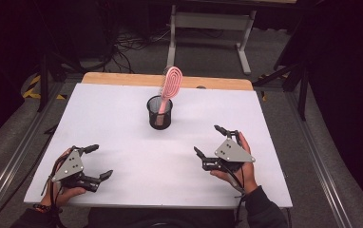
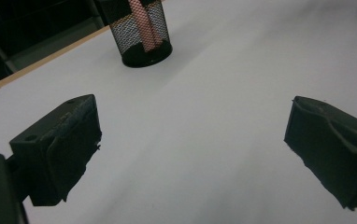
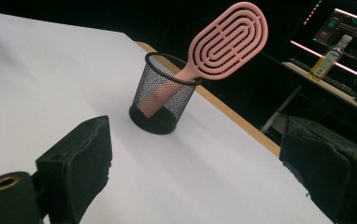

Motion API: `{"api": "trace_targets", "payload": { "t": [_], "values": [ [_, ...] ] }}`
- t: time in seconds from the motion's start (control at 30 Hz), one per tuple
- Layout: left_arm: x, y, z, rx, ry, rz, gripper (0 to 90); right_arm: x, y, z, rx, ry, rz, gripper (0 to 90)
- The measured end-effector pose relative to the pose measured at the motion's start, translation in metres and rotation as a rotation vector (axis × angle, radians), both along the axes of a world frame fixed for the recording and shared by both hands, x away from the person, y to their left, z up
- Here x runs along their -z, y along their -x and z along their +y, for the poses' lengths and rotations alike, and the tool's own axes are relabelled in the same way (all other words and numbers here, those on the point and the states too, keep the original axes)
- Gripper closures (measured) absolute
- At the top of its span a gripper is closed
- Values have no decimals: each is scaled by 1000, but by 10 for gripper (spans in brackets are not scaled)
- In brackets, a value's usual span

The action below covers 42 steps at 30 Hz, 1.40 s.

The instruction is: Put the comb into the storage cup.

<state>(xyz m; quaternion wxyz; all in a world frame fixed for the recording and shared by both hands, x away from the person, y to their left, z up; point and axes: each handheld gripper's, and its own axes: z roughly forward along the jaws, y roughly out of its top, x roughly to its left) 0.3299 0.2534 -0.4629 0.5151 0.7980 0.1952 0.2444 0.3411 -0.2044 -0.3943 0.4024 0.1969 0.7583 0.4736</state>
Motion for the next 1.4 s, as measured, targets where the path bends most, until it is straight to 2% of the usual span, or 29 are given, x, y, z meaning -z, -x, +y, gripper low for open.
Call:
{"api": "trace_targets", "payload": {
  "t": [0.5,0.8,0.87,1.03,1.3,1.4],
  "values": [
    [0,0,0,-1,-2,2,44,22,12,-18,10,16,20,103],
    [1,0,-1,0,-4,5,43,30,13,-35,43,-5,48,99],
    [1,0,-1,0,-1,5,43,32,13,-38,53,7,48,99],
    [1,-1,-1,-1,-3,2,44,38,14,-47,68,-3,61,99],
    [1,-1,-1,-4,0,1,43,45,15,-63,82,-34,75,89],
    [0,-1,-1,-6,1,0,43,50,15,-67,92,-21,74,86]
  ]
}}
